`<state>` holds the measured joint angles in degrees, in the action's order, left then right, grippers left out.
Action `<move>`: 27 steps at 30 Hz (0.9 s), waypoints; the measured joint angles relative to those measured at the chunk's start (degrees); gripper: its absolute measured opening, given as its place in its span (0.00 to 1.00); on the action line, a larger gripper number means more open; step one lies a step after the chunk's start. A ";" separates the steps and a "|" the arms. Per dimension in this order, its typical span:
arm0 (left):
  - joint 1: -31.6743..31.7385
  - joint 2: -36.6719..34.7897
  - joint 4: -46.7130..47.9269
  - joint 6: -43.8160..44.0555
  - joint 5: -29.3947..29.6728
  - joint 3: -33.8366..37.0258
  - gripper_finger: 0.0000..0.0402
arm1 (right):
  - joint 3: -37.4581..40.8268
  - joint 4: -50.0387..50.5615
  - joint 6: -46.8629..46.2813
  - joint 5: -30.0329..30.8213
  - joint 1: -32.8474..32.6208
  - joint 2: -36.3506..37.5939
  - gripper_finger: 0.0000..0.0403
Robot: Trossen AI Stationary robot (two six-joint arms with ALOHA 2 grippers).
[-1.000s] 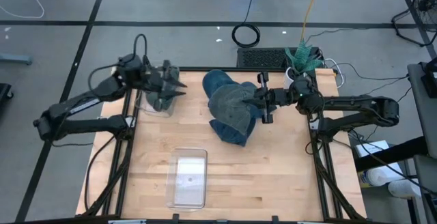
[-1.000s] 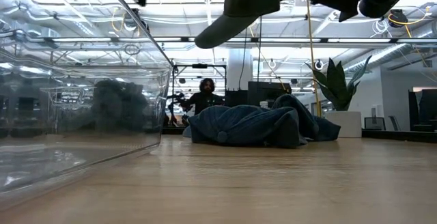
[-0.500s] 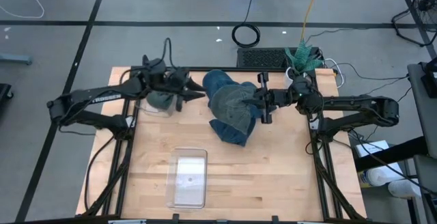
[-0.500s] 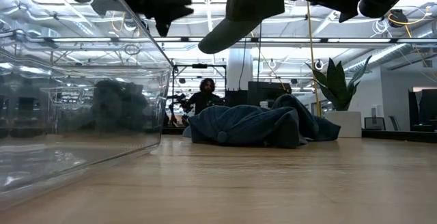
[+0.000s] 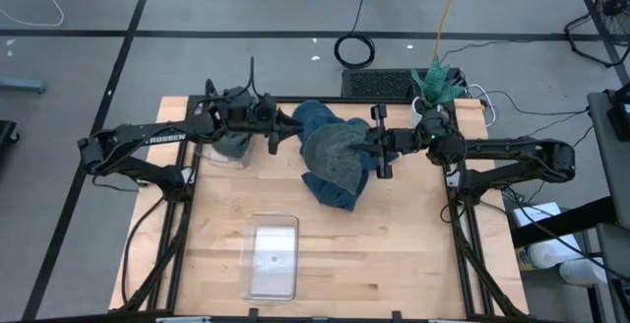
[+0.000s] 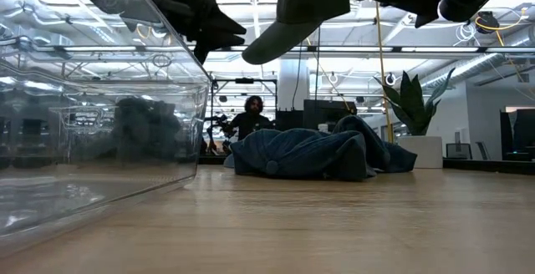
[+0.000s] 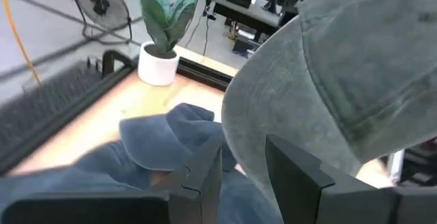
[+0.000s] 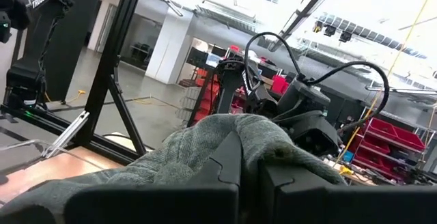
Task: Pick & Place hat
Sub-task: Put the green cap into the top transparent bin
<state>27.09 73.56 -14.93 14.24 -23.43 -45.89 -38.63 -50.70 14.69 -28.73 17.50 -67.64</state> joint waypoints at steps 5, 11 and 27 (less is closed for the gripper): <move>0.73 0.00 1.37 2.86 0.10 0.00 0.30 | 0.00 -1.70 4.61 0.00 -1.03 0.00 0.00; -0.45 0.02 -0.45 5.44 -0.05 0.00 0.30 | 0.00 -4.17 16.55 0.17 -3.39 0.00 0.00; -6.10 -0.44 -3.65 12.17 -7.71 -0.04 0.32 | -0.01 -7.53 22.75 3.78 -4.48 0.04 0.00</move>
<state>20.99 73.12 -18.58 26.41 -31.15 -45.93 -38.64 -58.23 37.43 -24.95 13.02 -67.59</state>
